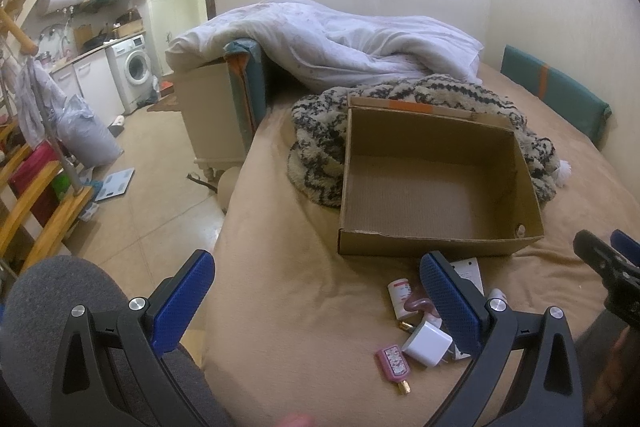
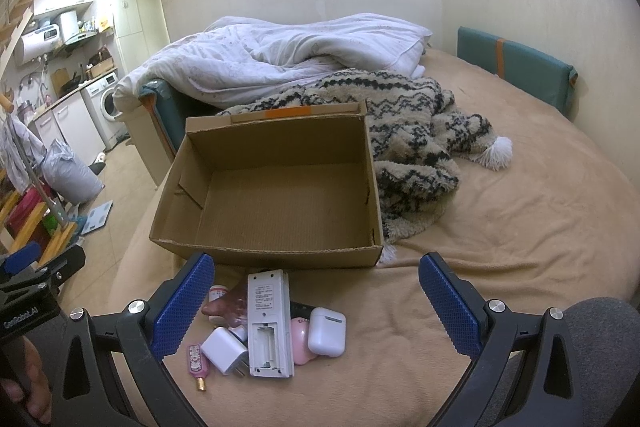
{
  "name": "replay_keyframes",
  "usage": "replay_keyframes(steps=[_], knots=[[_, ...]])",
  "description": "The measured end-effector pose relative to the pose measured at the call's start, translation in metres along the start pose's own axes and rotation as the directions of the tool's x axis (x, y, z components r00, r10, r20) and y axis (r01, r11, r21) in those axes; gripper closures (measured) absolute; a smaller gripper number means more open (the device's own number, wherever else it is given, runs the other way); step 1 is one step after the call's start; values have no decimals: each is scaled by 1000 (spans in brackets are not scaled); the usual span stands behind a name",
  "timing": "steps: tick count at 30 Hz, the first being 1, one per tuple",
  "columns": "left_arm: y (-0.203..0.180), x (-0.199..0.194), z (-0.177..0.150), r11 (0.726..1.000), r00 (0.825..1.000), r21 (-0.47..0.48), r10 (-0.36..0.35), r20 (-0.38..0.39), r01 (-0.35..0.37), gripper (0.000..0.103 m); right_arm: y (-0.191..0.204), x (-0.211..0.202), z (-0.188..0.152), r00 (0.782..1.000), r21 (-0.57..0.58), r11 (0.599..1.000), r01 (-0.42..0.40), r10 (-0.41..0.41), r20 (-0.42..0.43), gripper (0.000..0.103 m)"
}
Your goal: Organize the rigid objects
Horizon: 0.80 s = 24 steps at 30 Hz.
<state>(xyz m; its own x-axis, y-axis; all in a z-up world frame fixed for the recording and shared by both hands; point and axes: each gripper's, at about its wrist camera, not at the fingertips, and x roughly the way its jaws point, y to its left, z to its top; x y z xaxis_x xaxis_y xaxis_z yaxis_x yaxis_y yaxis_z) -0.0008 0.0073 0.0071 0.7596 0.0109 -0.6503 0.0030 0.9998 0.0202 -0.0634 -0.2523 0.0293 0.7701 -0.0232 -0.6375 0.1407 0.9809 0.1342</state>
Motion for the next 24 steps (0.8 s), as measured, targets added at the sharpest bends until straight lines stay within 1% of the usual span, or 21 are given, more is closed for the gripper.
replay_keyframes(steps=[11, 19, 20, 24], knots=[[0, 1, -1, 1000, 1000, 1, 0, -2, 0, 1, 0, -2, 2, 1000, 3, 1000, -5, 5, 9, 0], [4, 6, -1, 1000, 1000, -16, 5, -31, -6, 0, -2, -4, 3, 1000, 14, 1000, -5, 5, 7, 0], [5, 7, -1, 1000, 999, -19, 15, -36, -16, 1, -1, -5, 4, 1000, 10, 1000, -3, 3, 12, 0], [-1, 13, 1, 999, 998, 3, 36, -57, -36, 1, 8, -13, 17, 998, -58, 998, -35, 37, 51, 0]])
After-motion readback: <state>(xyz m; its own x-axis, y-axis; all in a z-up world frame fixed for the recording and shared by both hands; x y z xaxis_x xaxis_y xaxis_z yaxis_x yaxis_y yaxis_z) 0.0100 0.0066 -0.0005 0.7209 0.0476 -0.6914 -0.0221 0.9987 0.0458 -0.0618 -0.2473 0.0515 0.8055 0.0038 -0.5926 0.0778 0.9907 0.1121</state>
